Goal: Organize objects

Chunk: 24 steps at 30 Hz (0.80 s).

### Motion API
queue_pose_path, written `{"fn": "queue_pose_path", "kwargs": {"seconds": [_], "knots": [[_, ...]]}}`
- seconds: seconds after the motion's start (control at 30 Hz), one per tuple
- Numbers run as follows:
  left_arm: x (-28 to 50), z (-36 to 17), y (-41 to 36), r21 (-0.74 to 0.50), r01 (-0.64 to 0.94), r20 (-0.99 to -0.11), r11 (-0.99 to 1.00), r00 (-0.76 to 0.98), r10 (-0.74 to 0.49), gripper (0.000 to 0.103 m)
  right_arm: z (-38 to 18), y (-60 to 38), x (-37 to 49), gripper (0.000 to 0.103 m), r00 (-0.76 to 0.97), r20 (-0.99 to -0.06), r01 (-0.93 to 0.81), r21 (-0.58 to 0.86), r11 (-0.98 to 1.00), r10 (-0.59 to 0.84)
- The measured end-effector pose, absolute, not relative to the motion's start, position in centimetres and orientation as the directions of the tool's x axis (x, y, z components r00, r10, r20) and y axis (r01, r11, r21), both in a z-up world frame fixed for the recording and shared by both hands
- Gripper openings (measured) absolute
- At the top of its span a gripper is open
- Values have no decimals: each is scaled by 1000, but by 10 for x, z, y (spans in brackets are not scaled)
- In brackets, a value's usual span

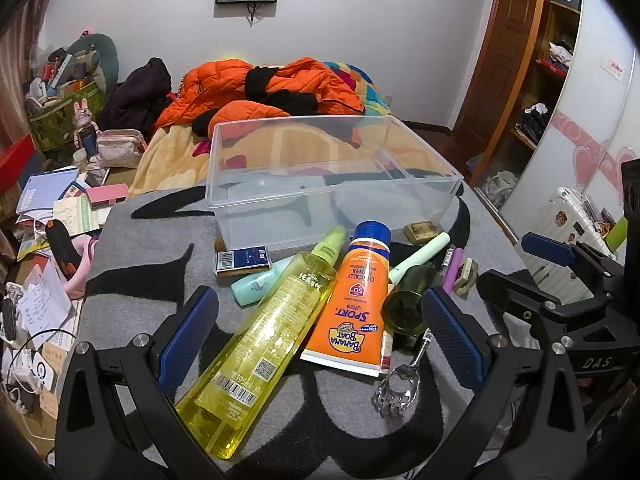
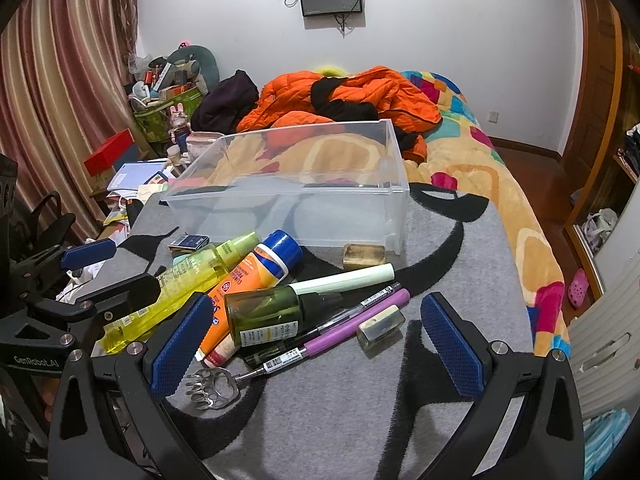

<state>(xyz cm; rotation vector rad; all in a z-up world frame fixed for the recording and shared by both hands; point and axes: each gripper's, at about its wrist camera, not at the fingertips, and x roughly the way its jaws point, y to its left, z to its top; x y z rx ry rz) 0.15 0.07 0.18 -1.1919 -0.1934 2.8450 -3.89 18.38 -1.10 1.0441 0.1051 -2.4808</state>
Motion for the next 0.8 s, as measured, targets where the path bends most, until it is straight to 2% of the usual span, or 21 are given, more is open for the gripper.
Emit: {"fn": "queue_pose_path", "kwargs": {"seconds": [0.8], "knots": [[5, 4, -3, -136, 4, -693, -991, -715, 92, 103, -6, 181, -38, 103, -603, -694, 444, 116, -889, -392]]}}
